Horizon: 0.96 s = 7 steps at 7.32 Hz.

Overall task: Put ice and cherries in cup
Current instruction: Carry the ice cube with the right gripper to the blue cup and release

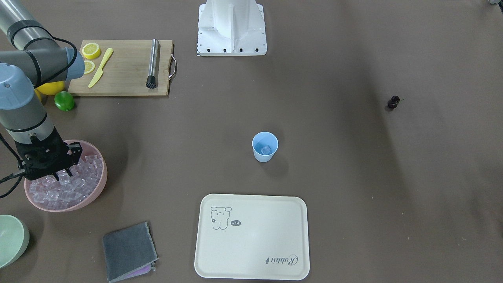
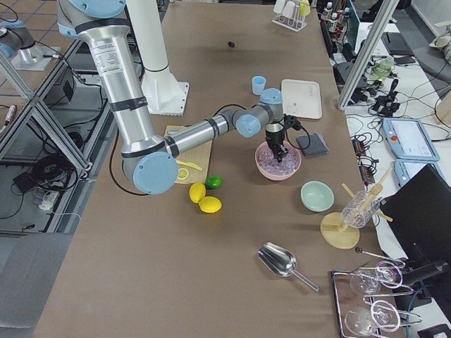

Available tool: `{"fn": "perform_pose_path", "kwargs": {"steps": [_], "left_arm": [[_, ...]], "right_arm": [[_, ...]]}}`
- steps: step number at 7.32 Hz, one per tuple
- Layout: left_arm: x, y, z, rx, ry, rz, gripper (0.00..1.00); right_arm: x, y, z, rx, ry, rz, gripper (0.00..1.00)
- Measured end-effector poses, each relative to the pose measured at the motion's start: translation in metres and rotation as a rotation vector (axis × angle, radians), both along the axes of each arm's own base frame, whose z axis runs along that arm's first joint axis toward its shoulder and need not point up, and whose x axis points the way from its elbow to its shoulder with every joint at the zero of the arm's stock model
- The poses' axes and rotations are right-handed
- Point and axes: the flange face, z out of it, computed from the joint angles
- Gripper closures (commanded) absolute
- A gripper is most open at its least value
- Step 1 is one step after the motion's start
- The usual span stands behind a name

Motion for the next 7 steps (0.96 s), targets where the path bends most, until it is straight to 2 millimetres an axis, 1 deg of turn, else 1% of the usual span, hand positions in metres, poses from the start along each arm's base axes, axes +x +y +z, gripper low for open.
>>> {"fn": "perform_pose_path", "kwargs": {"steps": [1,2,3,5,6,7], "left_arm": [[0.000,0.000,0.000,-0.001,0.000,0.000,0.02],[0.000,0.000,0.000,-0.001,0.000,-0.001,0.02],[0.000,0.000,0.000,-0.002,0.000,-0.002,0.02],[0.000,-0.002,-0.002,0.002,0.000,-0.001,0.02],[0.000,-0.004,-0.004,0.005,0.000,-0.001,0.02],[0.000,-0.005,-0.005,0.006,-0.001,-0.001,0.02]], "right_arm": [[-0.002,0.000,-0.045,-0.030,-0.026,0.020,0.78],[-0.025,0.006,-0.102,-0.086,-0.061,0.066,0.78],[-0.064,0.021,-0.155,-0.138,-0.100,0.109,0.78],[-0.150,0.053,-0.260,-0.225,-0.210,0.181,0.78],[-0.194,0.063,-0.306,-0.266,-0.245,0.216,0.78],[-0.236,0.075,-0.336,-0.280,-0.256,0.247,0.78]]}}
